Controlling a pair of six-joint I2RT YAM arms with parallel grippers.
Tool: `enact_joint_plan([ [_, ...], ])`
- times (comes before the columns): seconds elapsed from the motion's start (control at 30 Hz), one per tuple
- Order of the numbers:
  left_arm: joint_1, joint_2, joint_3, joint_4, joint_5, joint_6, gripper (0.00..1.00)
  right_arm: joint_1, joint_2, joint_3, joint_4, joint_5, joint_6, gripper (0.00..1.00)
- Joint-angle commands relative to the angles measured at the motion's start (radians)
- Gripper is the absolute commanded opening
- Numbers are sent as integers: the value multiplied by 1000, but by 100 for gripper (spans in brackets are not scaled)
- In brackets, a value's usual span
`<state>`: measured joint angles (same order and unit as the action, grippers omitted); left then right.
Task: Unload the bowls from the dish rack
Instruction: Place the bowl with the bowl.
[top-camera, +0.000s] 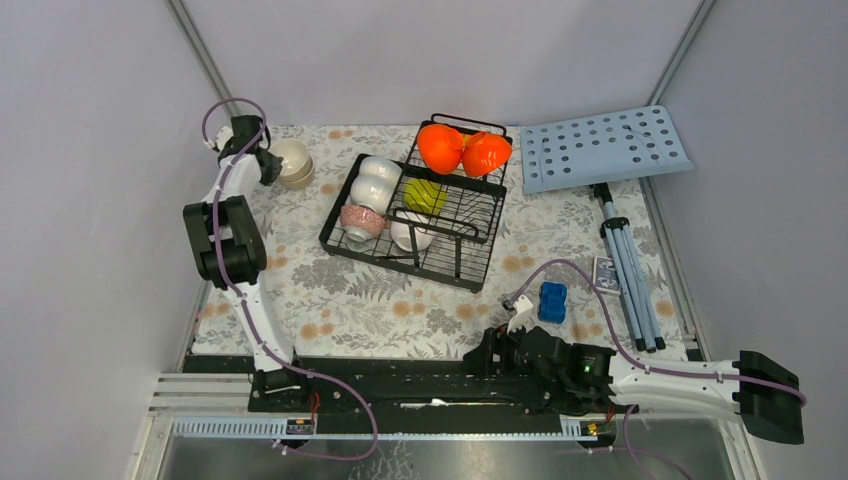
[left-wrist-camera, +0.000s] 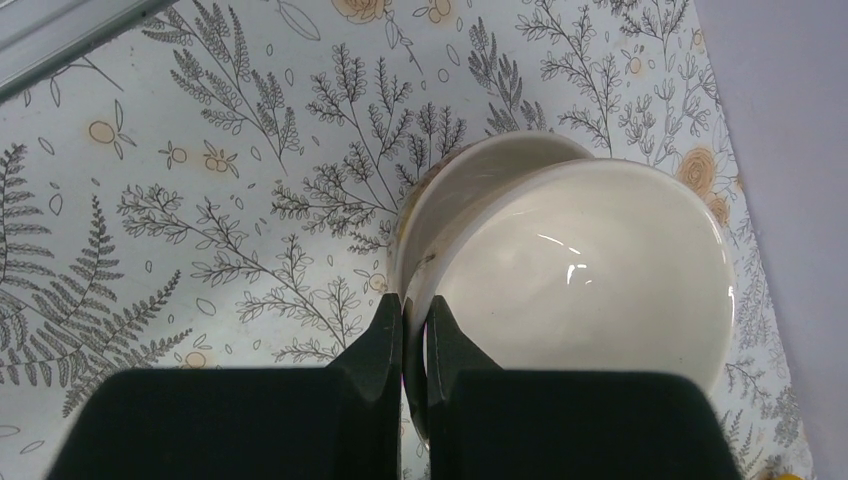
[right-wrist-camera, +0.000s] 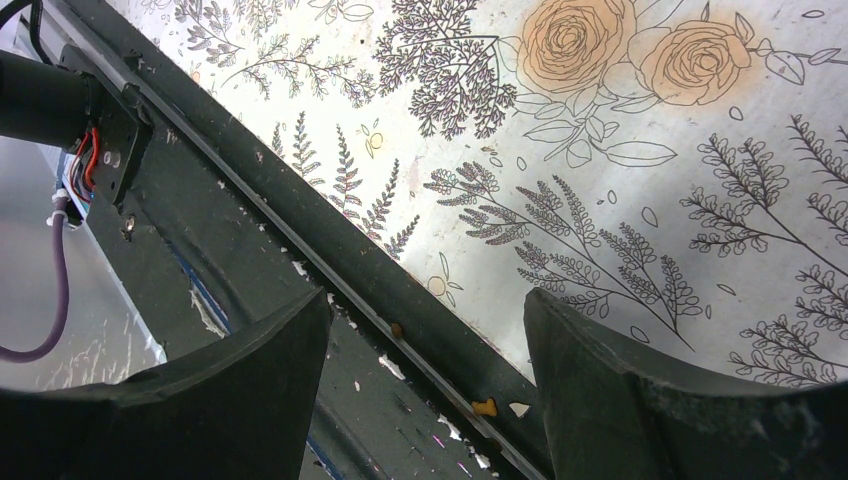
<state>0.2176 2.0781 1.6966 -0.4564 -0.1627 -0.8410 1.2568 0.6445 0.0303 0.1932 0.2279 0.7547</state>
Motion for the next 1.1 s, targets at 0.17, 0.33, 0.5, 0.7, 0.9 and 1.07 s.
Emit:
enact_joint_plan([
  [0.17, -16, 47, 168, 7, -49, 26, 0, 6, 2, 10, 13, 55, 9, 78],
  [0.33, -20, 66, 189, 1, -54, 28, 0, 6, 5, 10, 11, 56, 9, 78],
  [0.5, -27, 85, 207, -14, -63, 34, 3, 6, 11, 12, 11, 58, 7, 79],
  [0.7, -27, 88, 205, -15, -63, 42, 16, 6, 11, 13, 10, 60, 8, 79],
  [0.9, -27, 84, 208, -20, -56, 46, 34, 5, 9, 12, 11, 59, 9, 79],
  [1.07, -27, 72, 217, -28, -53, 53, 41, 6, 12, 11, 11, 57, 8, 79],
])
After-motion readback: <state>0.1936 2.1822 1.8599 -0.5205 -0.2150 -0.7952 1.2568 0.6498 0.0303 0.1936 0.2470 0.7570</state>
